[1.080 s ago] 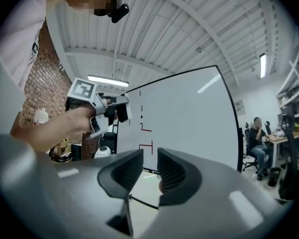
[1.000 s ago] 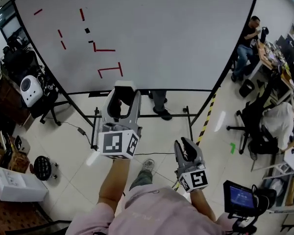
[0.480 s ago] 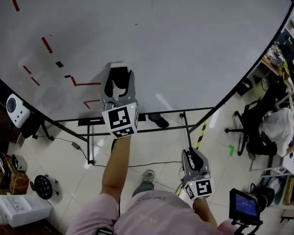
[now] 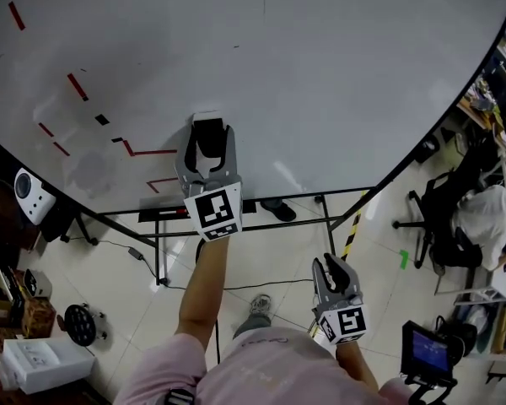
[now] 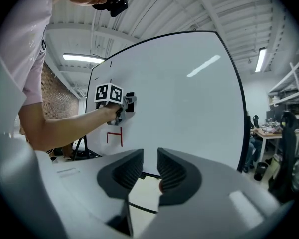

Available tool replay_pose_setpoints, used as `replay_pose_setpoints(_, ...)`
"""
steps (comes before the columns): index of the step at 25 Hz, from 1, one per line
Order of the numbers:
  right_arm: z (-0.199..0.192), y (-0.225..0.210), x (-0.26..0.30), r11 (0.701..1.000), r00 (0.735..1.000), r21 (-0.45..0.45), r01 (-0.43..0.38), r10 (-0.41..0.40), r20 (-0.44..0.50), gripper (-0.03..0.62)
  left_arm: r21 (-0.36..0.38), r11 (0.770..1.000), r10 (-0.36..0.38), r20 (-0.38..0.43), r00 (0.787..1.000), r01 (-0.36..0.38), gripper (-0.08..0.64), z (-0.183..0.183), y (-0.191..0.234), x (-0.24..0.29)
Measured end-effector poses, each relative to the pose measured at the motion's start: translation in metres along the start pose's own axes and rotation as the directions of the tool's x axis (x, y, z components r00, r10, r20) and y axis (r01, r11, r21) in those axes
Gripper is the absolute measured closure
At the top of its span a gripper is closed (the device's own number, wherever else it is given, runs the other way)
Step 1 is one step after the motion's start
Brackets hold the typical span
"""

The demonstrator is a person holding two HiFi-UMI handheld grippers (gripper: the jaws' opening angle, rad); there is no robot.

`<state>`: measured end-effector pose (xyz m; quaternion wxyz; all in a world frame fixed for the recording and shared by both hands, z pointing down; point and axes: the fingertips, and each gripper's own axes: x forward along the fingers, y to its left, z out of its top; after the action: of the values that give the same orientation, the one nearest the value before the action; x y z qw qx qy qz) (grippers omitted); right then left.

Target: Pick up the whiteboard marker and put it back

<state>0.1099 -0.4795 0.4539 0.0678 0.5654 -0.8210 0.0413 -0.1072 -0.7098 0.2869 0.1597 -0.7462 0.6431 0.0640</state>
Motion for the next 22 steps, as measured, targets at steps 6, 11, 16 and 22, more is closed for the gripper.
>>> replay_pose_setpoints(6, 0.004, -0.002, -0.025, 1.0, 0.999, 0.022, 0.017, -0.017, 0.028, 0.502, -0.053, 0.999, 0.012, 0.039, 0.999, -0.01, 0.302, 0.022, 0.003, -0.043)
replay_pose_setpoints(11, 0.004, 0.021, -0.078, 1.0, 0.998, 0.007, -0.012, 0.011, 0.062, 0.503, -0.107, 0.994, 0.012, 0.027, 1.0, -0.009, 0.302, 0.043, 0.0, -0.142)
replay_pose_setpoints(16, -0.007, 0.058, -0.165, 0.999, 0.994, -0.009, -0.047, 0.048, 0.1, 0.502, -0.124, 0.992, 0.026, 0.0, 1.0, -0.025, 0.304, 0.061, -0.016, -0.258)
replay_pose_setpoints(22, -0.05, 0.104, -0.3, 0.996, 0.991, 0.009, -0.09, 0.088, 0.098, 0.504, -0.157, 0.987, 0.017, -0.034, 0.999, -0.022, 0.304, 0.093, -0.057, -0.425)
